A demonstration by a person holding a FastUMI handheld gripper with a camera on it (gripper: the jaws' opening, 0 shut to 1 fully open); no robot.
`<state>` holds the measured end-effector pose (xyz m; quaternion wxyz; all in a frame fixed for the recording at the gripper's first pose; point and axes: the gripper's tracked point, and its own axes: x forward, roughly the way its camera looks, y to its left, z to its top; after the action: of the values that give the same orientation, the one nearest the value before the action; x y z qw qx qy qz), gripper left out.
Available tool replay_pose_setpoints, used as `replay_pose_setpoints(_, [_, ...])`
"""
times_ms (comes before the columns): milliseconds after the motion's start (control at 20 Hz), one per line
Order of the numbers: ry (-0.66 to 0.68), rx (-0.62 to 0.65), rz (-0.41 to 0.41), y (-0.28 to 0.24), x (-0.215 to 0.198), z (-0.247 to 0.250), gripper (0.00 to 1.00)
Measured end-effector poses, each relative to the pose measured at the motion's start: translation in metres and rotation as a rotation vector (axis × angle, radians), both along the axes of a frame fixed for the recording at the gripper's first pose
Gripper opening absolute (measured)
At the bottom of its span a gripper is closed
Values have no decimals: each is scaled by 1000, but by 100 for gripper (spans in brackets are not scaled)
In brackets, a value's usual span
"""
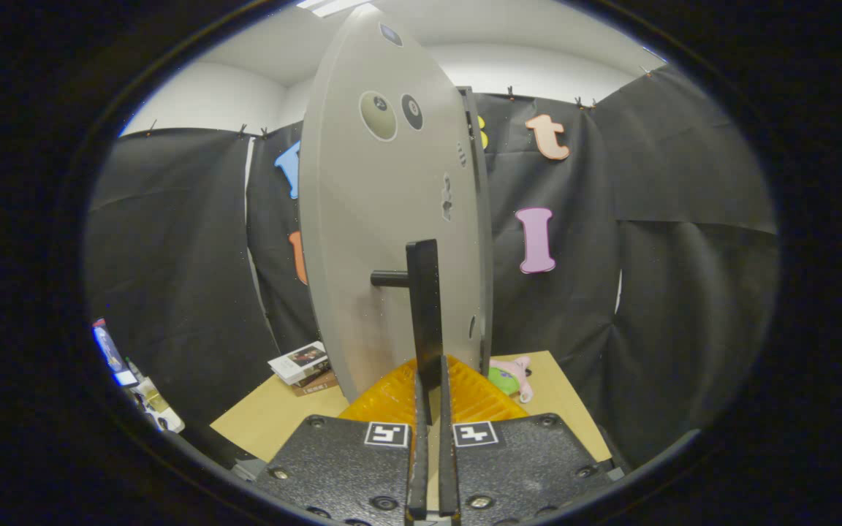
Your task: Open the shoe cabinet door, grab the shoes and put them into the shoe cabinet, then close the shoe cabinet door.
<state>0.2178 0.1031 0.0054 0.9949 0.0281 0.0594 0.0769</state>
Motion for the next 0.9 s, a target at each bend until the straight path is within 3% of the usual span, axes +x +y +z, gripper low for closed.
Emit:
replay_pose_setpoints(400, [-17, -52, -153, -58, 4, 2, 4])
replay_pose_setpoints(500, [-10, 4, -141, -66, 7, 2, 4])
replay_pose_setpoints(900, [-11, -3, -130, -77, 8, 3, 4])
